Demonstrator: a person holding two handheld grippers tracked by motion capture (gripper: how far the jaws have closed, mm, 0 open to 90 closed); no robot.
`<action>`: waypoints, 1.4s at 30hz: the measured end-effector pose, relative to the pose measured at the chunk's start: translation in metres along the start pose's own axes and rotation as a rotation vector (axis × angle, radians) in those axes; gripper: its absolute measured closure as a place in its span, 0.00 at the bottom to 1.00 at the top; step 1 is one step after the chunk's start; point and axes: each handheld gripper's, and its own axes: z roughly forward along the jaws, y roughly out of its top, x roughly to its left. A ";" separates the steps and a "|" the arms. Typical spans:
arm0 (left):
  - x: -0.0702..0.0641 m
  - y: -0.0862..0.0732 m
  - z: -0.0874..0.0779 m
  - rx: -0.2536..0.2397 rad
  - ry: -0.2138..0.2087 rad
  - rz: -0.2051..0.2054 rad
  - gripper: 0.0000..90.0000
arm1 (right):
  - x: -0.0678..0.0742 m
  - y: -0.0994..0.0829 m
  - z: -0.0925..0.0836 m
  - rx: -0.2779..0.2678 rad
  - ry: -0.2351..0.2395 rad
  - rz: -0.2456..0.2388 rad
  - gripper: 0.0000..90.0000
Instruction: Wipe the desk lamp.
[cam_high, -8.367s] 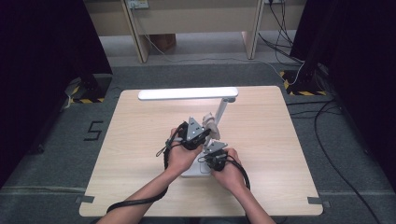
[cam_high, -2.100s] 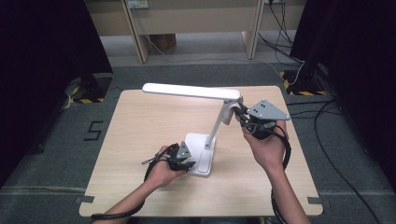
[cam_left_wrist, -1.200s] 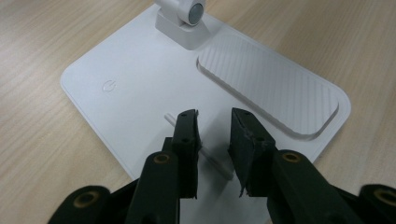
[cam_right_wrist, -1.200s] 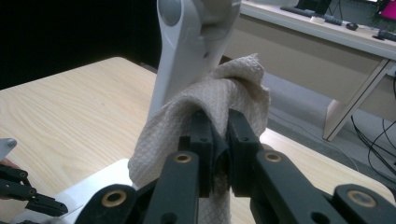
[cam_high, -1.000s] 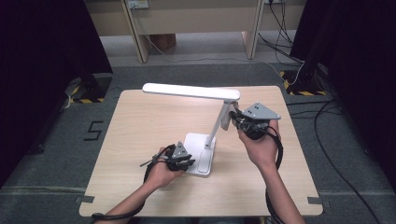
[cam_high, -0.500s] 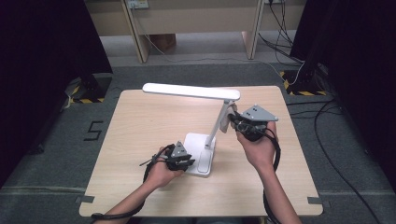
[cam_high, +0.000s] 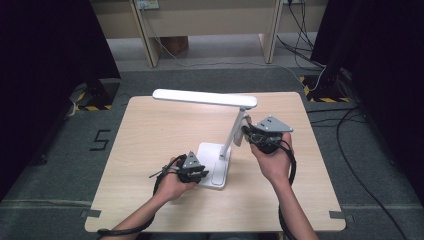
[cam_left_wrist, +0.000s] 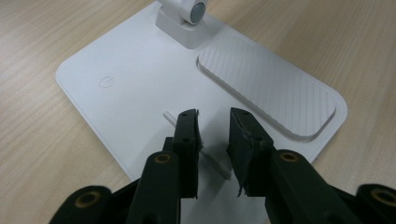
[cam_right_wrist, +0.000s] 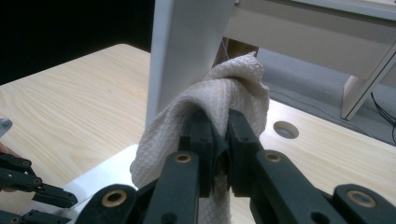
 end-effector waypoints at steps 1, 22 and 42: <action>0.000 0.000 0.000 -0.001 0.000 -0.001 0.80 | 0.000 0.000 0.000 0.003 0.001 -0.002 0.93; -0.001 0.000 0.000 -0.001 0.006 0.003 0.81 | 0.006 -0.010 0.007 0.041 0.007 0.000 0.93; -0.001 0.000 0.000 -0.001 0.004 0.009 0.81 | 0.015 -0.028 0.023 0.110 0.026 -0.003 0.93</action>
